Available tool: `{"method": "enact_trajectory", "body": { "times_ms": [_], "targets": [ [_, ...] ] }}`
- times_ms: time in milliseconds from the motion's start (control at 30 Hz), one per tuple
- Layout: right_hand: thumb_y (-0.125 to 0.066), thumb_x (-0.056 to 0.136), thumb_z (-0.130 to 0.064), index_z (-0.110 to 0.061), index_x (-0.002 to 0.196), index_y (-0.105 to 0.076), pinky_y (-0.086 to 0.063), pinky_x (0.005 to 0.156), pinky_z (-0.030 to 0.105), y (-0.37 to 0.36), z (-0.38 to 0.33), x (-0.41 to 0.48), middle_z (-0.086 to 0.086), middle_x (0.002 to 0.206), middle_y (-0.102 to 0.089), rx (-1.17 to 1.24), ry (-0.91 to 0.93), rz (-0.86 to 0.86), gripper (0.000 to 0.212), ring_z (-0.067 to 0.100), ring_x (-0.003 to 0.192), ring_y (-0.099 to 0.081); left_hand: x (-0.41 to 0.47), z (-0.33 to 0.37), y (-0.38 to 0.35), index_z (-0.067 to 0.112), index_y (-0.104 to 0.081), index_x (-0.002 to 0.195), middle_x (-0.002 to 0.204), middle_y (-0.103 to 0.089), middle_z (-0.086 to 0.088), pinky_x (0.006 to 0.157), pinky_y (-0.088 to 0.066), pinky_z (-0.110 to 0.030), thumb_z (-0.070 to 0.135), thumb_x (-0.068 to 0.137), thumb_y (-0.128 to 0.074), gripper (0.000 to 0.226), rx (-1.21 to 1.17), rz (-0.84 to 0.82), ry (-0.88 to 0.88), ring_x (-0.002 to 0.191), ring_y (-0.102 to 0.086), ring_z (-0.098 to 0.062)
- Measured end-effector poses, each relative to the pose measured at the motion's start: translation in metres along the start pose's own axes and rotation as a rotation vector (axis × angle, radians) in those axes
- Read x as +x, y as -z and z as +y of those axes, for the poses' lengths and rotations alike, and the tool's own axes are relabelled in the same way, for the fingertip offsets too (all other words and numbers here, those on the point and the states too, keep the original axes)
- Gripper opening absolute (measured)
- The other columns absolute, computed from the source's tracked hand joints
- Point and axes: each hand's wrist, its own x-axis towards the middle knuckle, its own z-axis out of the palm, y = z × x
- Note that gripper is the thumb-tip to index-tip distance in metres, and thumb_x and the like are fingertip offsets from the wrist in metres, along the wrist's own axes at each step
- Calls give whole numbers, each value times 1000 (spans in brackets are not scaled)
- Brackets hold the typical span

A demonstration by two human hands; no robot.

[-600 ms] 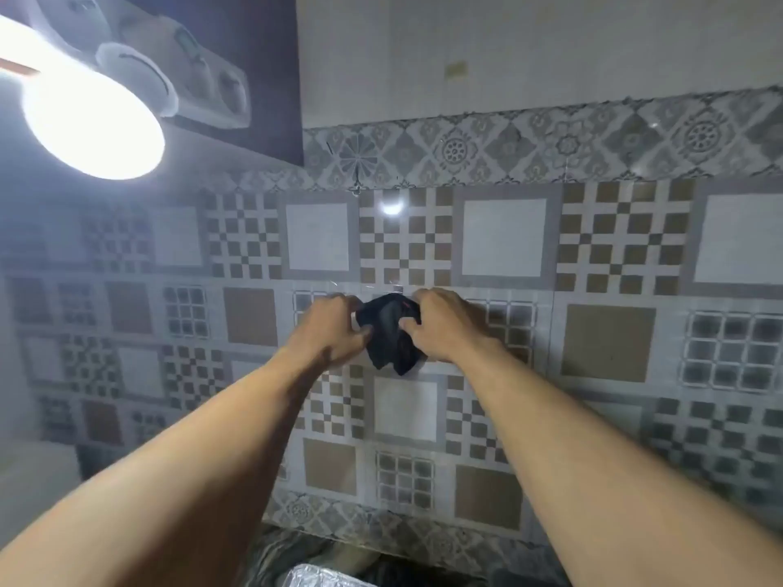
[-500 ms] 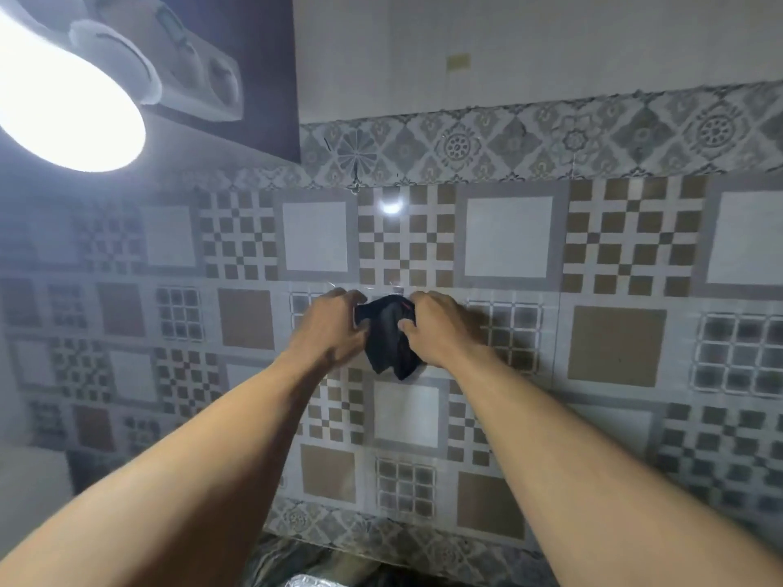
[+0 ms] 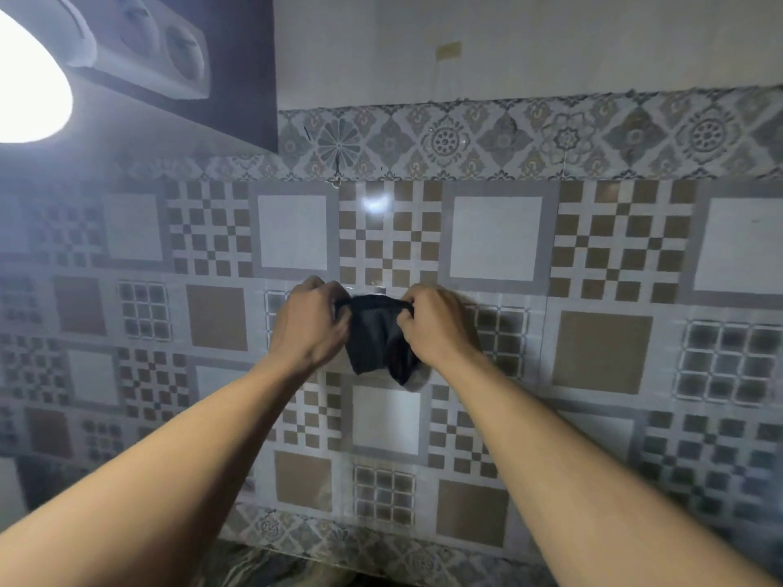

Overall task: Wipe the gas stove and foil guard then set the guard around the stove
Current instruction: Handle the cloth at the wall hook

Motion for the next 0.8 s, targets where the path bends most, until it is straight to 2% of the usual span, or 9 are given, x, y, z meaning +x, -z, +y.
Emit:
{"method": "enact_trajectory", "body": {
  "times_ms": [133,267,333,433,533,600,667,733,800],
  "targets": [
    [-57,93,-16,-16,98,-67,-57,76,36,29,8,-18,-2,95,-65,191,-93,-100,11,17,86,-62,-10,24,22,25,-70,111,99,-67,-3,70,-48,-32,27,93,-57,22,6,-81,-8,89,-63,-24],
    [-55,94,-18,-24,102,-67,-47,68,24,63,16,-55,-7,99,-65,267,-124,-221,15,13,92,-60,-34,56,39,27,-71,107,106,-73,-6,76,-55,-37,22,90,-60,21,-27,-271,35,88,-65,-22],
    [-58,95,-23,-26,99,-68,-49,73,27,82,21,-78,-8,101,-66,293,-122,-261,11,12,93,-61,-51,71,48,31,-70,101,108,-73,-7,82,-58,-45,22,89,-62,17,-44,-337,55,89,-69,-25],
    [-62,93,-25,-29,97,-71,-48,76,30,111,30,-110,-8,99,-68,352,-127,-260,10,12,90,-62,-76,97,57,34,-66,93,98,-74,-6,74,-61,-41,22,92,-63,12,-119,-414,78,79,-73,-19],
    [-64,92,-18,-26,100,-74,-50,84,31,140,39,-138,-7,100,-70,371,-98,-263,15,13,96,-63,-98,126,62,25,-67,96,94,-75,-5,70,-63,-42,12,95,-61,14,-309,-491,106,82,-74,-17],
    [-64,92,-13,-23,102,-76,-50,89,32,157,44,-152,-5,107,-71,371,-85,-266,18,13,104,-62,-111,147,67,19,-69,101,97,-76,-7,74,-63,-43,4,95,-59,18,-466,-563,137,92,-73,-19],
    [-62,93,-11,-23,102,-75,-47,88,28,175,49,-163,-4,111,-70,373,-81,-244,19,13,105,-61,-123,170,72,11,-66,107,103,-75,-12,81,-61,-42,-6,94,-53,25,-640,-668,204,102,-71,-23],
    [-62,94,-12,-24,100,-74,-47,86,27,190,54,-171,-6,107,-68,382,-86,-210,19,13,103,-61,-132,192,75,10,-60,113,108,-73,-15,87,-57,-48,-13,90,-47,35,-770,-749,268,99,-70,-24],
    [-64,93,-15,-26,99,-72,-51,84,29,202,61,-178,-8,103,-68,401,-99,-199,16,14,100,-64,-140,210,77,14,-55,120,105,-70,-16,91,-56,-51,-10,88,-52,40,-831,-789,298,90,-67,-21]
  ]
}}
